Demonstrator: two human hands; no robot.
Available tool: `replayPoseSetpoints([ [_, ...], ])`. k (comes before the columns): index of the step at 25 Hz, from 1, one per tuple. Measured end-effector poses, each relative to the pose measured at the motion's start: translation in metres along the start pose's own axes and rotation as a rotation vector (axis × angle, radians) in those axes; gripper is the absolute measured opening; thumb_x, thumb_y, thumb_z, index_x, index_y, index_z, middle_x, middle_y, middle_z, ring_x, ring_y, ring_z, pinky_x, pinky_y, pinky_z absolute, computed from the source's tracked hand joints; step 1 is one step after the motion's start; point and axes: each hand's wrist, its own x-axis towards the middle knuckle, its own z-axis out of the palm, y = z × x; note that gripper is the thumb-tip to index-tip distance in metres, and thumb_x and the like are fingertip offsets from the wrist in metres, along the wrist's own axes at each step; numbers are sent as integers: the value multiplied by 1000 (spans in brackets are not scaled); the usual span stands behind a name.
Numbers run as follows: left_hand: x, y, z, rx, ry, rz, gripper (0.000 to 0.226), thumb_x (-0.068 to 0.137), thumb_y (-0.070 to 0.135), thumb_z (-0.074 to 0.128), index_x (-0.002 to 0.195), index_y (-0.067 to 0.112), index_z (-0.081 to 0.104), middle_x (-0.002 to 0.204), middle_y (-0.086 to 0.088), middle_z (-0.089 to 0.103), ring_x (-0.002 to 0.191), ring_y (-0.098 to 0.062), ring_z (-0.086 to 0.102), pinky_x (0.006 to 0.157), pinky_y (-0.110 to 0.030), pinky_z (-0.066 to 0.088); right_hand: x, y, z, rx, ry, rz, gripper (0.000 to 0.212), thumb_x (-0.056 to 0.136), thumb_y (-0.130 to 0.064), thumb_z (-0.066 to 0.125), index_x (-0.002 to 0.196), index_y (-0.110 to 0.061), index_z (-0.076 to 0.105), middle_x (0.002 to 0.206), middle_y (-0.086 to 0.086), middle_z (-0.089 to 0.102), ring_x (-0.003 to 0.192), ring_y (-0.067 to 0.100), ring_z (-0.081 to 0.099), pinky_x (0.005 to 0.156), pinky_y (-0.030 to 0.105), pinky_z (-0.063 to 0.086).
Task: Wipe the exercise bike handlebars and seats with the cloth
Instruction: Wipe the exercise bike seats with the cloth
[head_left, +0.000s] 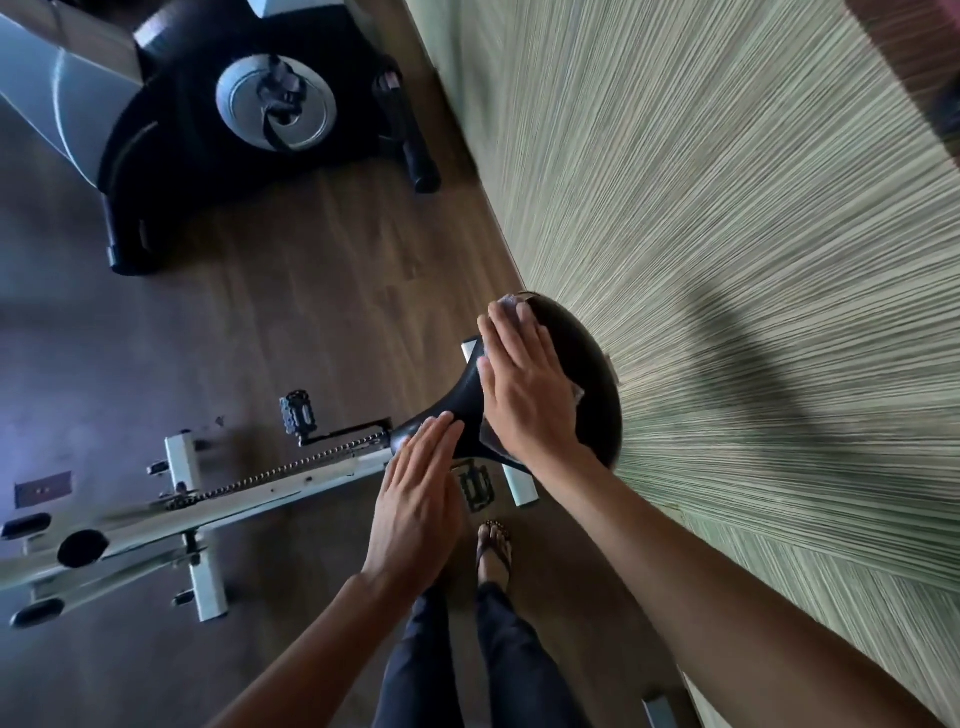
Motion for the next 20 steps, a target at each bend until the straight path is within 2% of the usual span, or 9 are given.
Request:
replayPoseSetpoints([
  [2,10,11,-2,-98,88,-91,48,94,6,40,140,6,52,146,-10,51,137,-23,44,110,-52,41,-12,6,-12,233,-53,9,48,108,-27,35,152,-13,41,163,3,30,154,17,15,126,38,14],
  [4,31,33,6,-119,112,-98,46,97,8,39,141,5,51,148,-12,49,140,-26,41,114,-53,35,-21,21,-29,424,43,123,45,107,-26,38,148,-10,47,158,7,39,151,18,27,125,32,18],
  [6,58,61,24,-127,54,-126,51,103,19,28,151,4,38,160,-13,33,152,-25,22,125,-49,17,-31,39,-38,477,166,252,43,106,-23,38,143,-6,52,152,9,47,146,20,38,122,30,27],
  [8,84,85,45,-117,-10,-194,60,105,33,17,158,4,15,167,-10,8,155,-20,-3,126,-39,-2,-43,52,-36,511,188,296,42,106,-20,37,144,-7,50,151,3,47,144,18,40,120,41,32],
  [10,102,93,65,-29,-1,-264,65,107,40,19,159,4,1,168,-11,-4,154,-20,-13,125,-36,-7,-47,62,-30,539,206,286,42,105,-16,37,145,-6,48,147,-6,45,141,10,41,118,49,34],
  [12,112,86,73,48,40,-311,66,109,40,25,159,3,3,168,-14,1,155,-24,-5,126,-37,-2,-43,65,-24,550,224,292,43,104,-15,37,145,-6,48,147,-5,45,140,9,40,117,52,34],
  [15,123,69,65,62,39,-329,64,107,40,22,158,2,14,165,-18,19,153,-29,17,126,-39,14,-43,63,-14,438,223,242,47,105,-24,37,145,-3,48,153,10,45,146,21,36,116,56,34],
  [17,127,59,56,36,23,-328,61,106,39,24,153,1,26,156,-19,36,144,-31,35,119,-41,32,-43,62,-11,348,211,242,47,106,-26,37,147,-7,47,156,12,42,148,21,33,115,55,36],
  [20,112,41,36,43,-16,-355,47,107,35,32,140,3,45,136,-16,55,123,-28,54,104,-39,44,-44,55,-10,233,228,270,43,106,-22,42,148,-12,46,158,8,40,146,21,36,111,54,40],
])
